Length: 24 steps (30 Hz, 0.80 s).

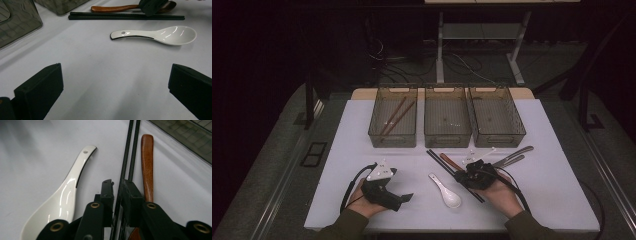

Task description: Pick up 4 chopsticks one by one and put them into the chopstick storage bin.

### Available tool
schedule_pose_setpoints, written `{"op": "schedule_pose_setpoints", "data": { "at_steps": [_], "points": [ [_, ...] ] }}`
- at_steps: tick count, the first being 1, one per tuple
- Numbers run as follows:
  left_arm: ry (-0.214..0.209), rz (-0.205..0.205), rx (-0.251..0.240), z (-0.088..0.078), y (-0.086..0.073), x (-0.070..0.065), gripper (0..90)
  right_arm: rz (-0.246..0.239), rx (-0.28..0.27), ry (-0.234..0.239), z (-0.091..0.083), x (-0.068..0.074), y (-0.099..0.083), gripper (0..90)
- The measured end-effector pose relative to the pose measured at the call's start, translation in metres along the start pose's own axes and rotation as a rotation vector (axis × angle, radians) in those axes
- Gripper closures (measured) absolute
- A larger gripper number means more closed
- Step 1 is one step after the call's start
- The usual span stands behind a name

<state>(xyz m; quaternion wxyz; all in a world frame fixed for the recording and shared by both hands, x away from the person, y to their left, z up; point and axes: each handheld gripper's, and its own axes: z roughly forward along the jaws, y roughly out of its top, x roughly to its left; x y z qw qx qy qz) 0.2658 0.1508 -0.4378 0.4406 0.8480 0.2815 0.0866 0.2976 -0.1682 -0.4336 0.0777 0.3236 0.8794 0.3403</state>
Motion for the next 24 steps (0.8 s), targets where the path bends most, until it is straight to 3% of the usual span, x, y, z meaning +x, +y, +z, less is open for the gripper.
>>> {"op": "schedule_pose_setpoints", "data": {
  "at_steps": [10,24],
  "points": [
    [-0.001,0.000,0.011,0.001,0.000,0.000,0.0,-0.027,0.022,-0.041,0.008,0.003,0.001,81.8],
    [-0.007,0.001,0.016,0.002,0.000,-0.001,0.0,-0.033,0.029,-0.027,0.012,0.005,0.001,85.5]
  ]
}}
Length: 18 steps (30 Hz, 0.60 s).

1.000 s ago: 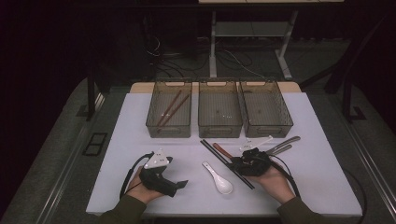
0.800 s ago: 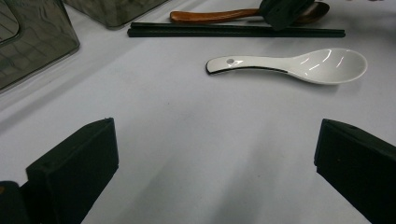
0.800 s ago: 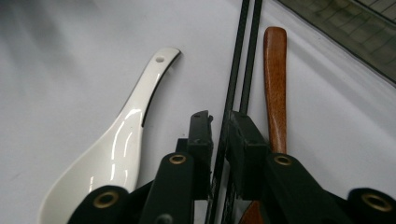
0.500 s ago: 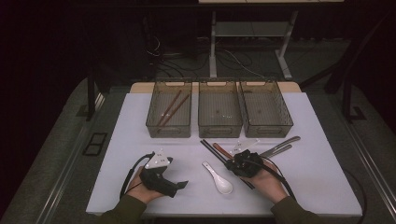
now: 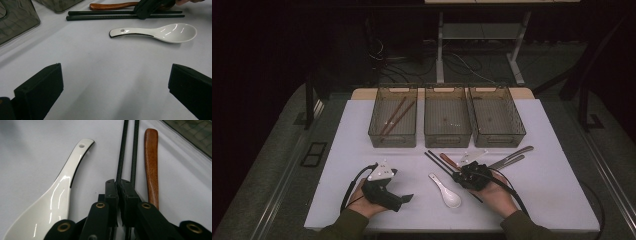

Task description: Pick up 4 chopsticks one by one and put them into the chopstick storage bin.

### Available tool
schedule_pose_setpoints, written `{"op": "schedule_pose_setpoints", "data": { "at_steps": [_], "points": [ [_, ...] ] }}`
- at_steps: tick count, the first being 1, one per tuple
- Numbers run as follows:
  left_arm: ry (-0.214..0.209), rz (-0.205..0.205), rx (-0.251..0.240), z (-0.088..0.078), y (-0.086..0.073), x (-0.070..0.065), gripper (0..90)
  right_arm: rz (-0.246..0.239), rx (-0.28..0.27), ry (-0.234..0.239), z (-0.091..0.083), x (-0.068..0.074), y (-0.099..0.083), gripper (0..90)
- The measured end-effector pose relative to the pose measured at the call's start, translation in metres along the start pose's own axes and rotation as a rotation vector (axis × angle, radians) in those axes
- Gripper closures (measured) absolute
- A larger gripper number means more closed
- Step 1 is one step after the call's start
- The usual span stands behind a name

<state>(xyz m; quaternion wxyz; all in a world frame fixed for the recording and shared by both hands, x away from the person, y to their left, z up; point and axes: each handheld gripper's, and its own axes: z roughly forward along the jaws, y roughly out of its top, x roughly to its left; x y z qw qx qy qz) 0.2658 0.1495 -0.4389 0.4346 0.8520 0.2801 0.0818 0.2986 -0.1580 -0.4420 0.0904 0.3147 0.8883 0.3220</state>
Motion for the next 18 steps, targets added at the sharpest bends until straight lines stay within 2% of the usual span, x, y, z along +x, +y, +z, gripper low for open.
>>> {"op": "schedule_pose_setpoints", "data": {
  "at_steps": [3,8,18],
  "points": [
    [0.000,0.002,-0.001,-0.0001,0.0001,0.0001,0.0,0.010,0.001,0.021,0.0000,0.0002,0.0000,86.0],
    [-0.001,0.004,0.000,0.0002,0.0000,0.0003,0.0,0.019,-0.001,0.028,0.0005,-0.0004,-0.0006,83.5],
    [-0.001,0.003,0.001,0.0001,0.0000,0.0000,0.0,0.011,-0.003,-0.002,0.0005,0.0043,-0.0005,86.4]
  ]
}}
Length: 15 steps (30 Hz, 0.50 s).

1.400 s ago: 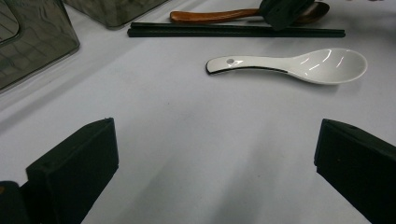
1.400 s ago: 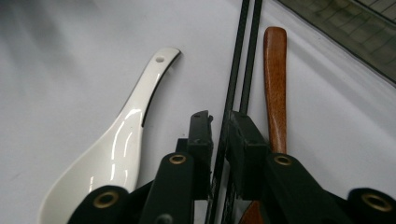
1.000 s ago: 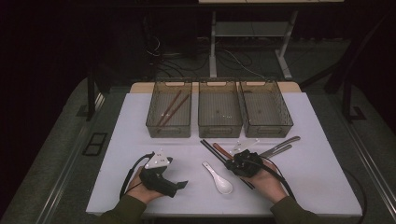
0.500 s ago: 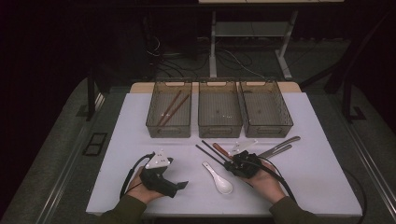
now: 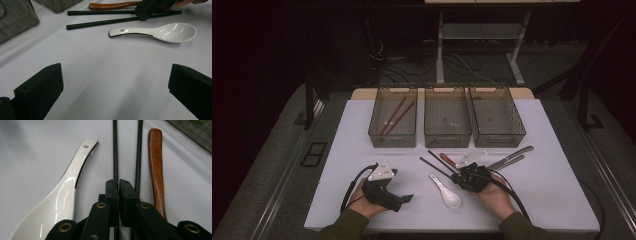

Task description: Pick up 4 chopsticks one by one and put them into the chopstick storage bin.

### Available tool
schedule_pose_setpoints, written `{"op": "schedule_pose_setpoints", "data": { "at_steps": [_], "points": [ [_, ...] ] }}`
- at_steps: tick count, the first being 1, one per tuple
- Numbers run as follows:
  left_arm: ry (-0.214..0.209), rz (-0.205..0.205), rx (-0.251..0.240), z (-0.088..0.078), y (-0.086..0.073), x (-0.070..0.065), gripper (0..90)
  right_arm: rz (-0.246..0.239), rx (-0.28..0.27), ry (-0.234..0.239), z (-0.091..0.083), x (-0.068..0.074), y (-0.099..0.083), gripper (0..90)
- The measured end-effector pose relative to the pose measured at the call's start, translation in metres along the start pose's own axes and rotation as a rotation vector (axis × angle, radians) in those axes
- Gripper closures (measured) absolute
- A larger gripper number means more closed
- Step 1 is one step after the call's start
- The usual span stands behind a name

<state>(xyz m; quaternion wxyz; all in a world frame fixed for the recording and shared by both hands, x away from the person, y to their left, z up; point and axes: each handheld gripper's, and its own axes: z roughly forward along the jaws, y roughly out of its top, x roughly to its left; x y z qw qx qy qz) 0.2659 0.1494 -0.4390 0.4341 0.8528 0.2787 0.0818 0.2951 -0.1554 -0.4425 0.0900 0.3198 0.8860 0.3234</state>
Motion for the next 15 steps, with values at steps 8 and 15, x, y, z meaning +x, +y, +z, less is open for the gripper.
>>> {"op": "schedule_pose_setpoints", "data": {
  "at_steps": [8,15],
  "points": [
    [-0.002,0.002,-0.002,0.000,0.000,0.001,0.0,0.011,-0.014,0.045,-0.006,0.001,0.003,86.5],
    [-0.002,0.005,-0.004,-0.001,0.000,0.000,0.0,0.012,-0.020,0.057,-0.012,-0.001,0.003,86.5]
  ]
}}
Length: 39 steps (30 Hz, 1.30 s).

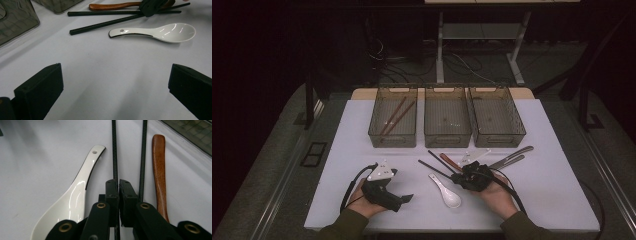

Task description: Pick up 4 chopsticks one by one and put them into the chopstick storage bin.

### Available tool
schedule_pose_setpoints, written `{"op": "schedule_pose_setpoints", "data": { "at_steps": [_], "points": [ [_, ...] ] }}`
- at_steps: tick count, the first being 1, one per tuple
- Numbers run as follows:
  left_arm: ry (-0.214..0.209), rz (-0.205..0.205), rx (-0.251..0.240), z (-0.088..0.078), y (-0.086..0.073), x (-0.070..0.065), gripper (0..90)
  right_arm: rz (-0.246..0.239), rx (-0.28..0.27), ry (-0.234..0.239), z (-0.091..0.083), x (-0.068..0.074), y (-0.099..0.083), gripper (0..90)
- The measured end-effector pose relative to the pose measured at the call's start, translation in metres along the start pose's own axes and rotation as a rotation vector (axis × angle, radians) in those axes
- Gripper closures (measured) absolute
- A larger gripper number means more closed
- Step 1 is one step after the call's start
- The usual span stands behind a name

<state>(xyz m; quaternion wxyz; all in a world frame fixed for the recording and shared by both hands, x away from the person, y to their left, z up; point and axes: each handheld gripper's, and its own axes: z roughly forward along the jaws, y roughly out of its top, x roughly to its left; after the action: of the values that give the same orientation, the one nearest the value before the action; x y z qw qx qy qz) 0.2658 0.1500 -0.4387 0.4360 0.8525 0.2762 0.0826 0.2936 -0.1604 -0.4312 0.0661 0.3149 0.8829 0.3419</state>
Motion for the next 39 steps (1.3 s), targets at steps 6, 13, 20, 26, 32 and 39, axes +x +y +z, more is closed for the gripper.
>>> {"op": "schedule_pose_setpoints", "data": {
  "at_steps": [6,13,20,26,32,39],
  "points": [
    [0.000,0.006,0.003,0.000,0.000,0.000,0.0,0.010,-0.018,0.007,-0.008,-0.003,0.000,86.5],
    [-0.002,0.010,0.002,0.000,0.000,0.000,0.0,0.008,-0.028,0.012,-0.014,-0.005,0.000,86.4],
    [-0.005,0.013,0.001,0.000,0.000,-0.001,0.0,0.012,-0.042,0.017,-0.022,-0.007,0.000,86.4],
    [-0.006,0.016,0.003,0.000,0.000,0.000,0.0,0.017,-0.070,0.015,-0.032,-0.012,0.000,86.4],
    [-0.012,0.020,0.000,-0.001,0.000,0.000,0.0,0.032,-0.100,0.005,-0.044,-0.016,0.000,86.4],
    [-0.015,0.023,-0.005,-0.001,0.000,0.000,0.0,0.045,-0.127,-0.003,-0.056,-0.023,0.000,86.4]
  ]
}}
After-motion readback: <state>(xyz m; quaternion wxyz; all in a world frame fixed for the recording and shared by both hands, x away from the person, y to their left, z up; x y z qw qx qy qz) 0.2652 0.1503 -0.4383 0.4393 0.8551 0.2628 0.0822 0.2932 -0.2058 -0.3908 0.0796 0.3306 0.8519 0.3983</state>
